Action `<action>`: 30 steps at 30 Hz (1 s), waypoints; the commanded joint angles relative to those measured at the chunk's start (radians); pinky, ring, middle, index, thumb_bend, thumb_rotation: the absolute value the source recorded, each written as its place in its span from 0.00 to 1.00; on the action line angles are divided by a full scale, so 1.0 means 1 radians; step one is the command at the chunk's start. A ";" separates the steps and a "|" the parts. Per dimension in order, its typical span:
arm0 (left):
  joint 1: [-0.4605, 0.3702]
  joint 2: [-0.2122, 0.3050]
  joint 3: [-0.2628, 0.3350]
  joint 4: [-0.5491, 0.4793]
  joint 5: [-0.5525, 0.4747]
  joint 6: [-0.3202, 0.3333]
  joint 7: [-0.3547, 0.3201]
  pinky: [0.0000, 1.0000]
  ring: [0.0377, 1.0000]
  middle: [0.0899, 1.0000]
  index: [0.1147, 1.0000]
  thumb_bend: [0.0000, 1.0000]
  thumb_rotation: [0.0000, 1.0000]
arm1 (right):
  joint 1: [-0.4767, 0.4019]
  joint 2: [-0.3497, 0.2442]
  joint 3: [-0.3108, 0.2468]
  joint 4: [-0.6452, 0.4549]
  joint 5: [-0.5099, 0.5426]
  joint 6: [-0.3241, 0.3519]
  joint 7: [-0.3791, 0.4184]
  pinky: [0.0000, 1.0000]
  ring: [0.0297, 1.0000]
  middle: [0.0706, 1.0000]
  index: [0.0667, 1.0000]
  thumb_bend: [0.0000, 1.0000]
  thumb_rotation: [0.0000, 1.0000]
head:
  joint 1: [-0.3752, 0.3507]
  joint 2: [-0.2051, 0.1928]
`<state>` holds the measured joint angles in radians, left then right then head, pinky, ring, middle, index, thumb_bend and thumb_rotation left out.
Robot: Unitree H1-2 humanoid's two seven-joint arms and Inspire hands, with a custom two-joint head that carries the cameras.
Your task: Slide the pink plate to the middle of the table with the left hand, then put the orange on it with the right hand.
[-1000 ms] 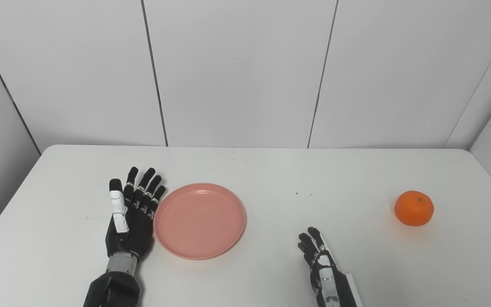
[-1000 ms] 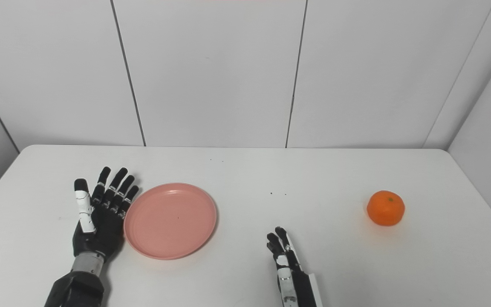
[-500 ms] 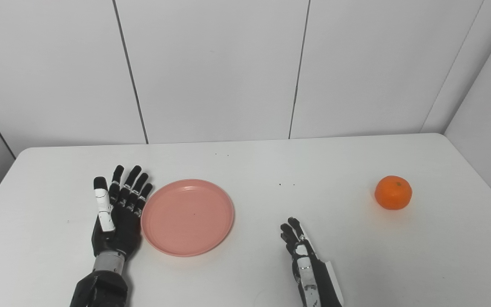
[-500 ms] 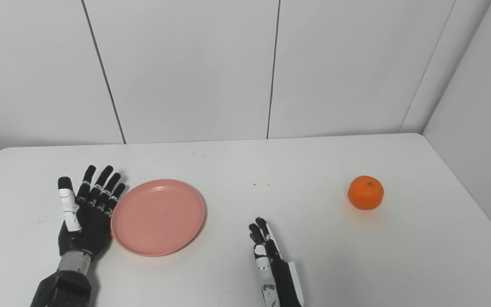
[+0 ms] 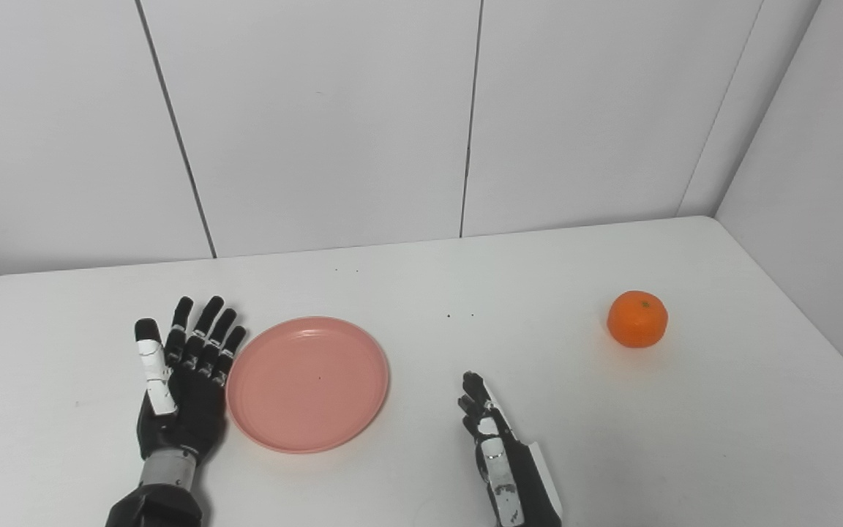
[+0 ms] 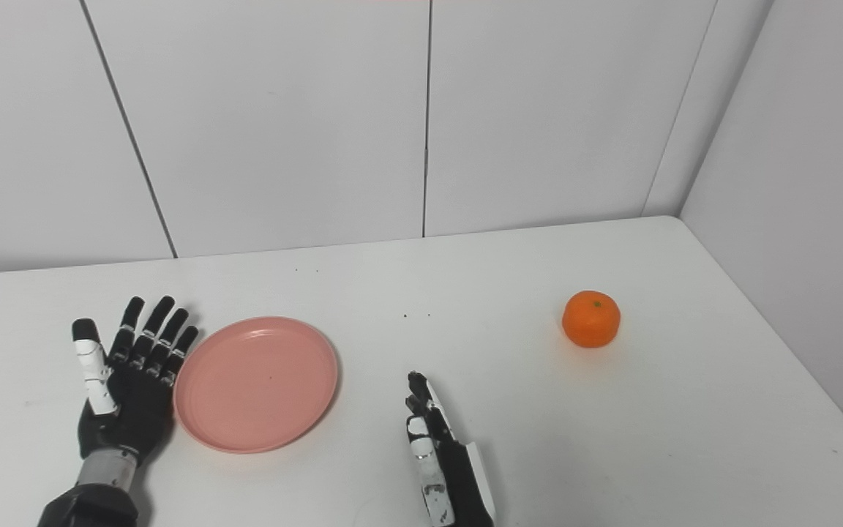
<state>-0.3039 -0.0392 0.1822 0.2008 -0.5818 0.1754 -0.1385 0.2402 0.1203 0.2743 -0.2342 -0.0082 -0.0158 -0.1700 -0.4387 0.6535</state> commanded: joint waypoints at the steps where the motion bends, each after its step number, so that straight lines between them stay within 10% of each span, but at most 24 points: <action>1: 0.047 -0.023 -0.013 0.027 0.015 0.073 0.029 0.96 0.91 0.88 1.00 0.87 0.75 | 0.055 0.073 0.025 0.014 -0.008 0.004 -0.004 1.00 0.98 0.99 0.95 0.81 1.00 | 0.007 -0.002; 25: 0.097 -0.044 -0.046 0.000 0.013 0.089 0.011 1.00 0.94 0.91 1.00 0.86 0.77 | 0.063 0.074 0.022 0.000 -0.071 -0.002 -0.027 1.00 1.00 1.00 0.93 0.78 1.00 | 0.009 0.005; 30: 0.100 -0.042 -0.043 0.009 0.012 0.087 0.011 1.00 0.94 0.91 1.00 0.87 0.75 | 0.054 0.036 0.047 0.017 -0.276 -0.080 -0.080 1.00 1.00 0.98 0.92 0.71 1.00 | -0.008 0.002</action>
<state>-0.2587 -0.0789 0.1399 0.1648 -0.5834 0.1847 -0.1571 0.2404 0.1175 0.2788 -0.2304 -0.1770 -0.0358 -0.2083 -0.4478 0.6566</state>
